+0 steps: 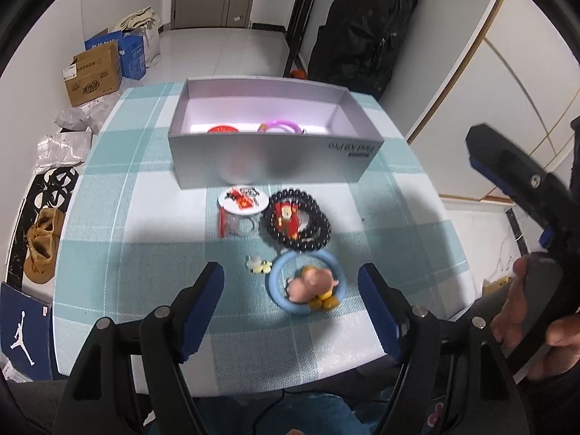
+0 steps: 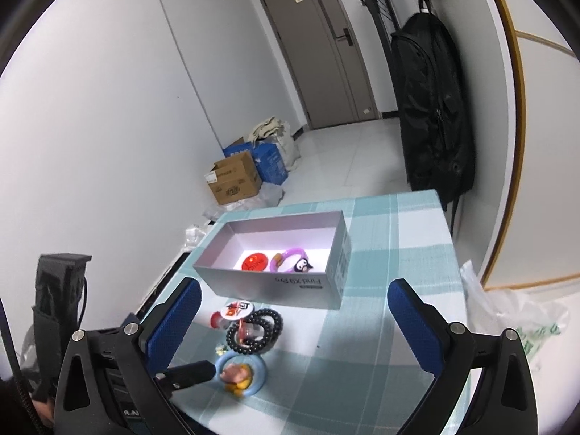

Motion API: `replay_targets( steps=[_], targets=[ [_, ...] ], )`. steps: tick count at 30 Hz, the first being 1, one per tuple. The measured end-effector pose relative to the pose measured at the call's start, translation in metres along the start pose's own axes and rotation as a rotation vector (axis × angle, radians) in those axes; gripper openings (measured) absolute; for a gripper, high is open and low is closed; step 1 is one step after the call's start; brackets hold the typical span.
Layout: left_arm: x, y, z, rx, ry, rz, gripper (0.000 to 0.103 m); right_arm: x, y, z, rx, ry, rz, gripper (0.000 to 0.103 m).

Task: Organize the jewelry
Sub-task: 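Lower the left tool and grasp the blue ring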

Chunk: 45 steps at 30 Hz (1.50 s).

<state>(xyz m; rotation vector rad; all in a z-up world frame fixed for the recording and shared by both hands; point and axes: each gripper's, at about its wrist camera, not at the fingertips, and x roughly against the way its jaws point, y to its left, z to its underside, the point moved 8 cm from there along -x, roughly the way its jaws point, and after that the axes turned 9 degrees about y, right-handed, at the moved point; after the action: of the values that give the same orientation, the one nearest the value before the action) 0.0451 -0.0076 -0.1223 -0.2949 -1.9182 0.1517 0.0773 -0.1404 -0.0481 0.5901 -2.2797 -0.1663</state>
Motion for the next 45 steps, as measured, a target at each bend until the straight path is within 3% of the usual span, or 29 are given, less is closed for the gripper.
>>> replay_targets(
  steps=[5,15,23,30,37,39,42,45],
  targets=[
    [-0.004,-0.007,0.006,-0.017,0.017,0.008,0.073,0.008,-0.001,0.001,-0.021,-0.027,0.004,0.103],
    [-0.026,-0.011,0.018,-0.089,0.065,-0.123,0.074,0.007,-0.004,0.003,-0.031,-0.015,0.046,0.103],
    [-0.034,-0.013,0.023,-0.092,0.117,-0.141,0.074,0.003,-0.008,0.005,-0.005,0.009,0.093,0.103],
    [-0.033,-0.017,0.022,-0.093,0.11,-0.187,0.074,0.003,-0.014,0.005,0.004,0.009,0.128,0.103],
    [-0.033,-0.017,0.018,-0.088,0.101,-0.158,0.073,0.005,-0.019,0.004,0.008,0.0,0.184,0.103],
    [-0.033,-0.018,0.019,-0.09,0.099,-0.157,0.072,0.002,-0.022,0.005,-0.002,0.02,0.184,0.103],
    [-0.035,-0.018,0.012,-0.102,0.095,-0.165,0.058,-0.002,-0.024,0.007,-0.001,0.043,0.192,0.103],
    [-0.036,-0.021,0.011,-0.124,0.094,-0.144,0.057,0.0,-0.025,0.006,-0.002,0.039,0.201,0.103]
  ],
)
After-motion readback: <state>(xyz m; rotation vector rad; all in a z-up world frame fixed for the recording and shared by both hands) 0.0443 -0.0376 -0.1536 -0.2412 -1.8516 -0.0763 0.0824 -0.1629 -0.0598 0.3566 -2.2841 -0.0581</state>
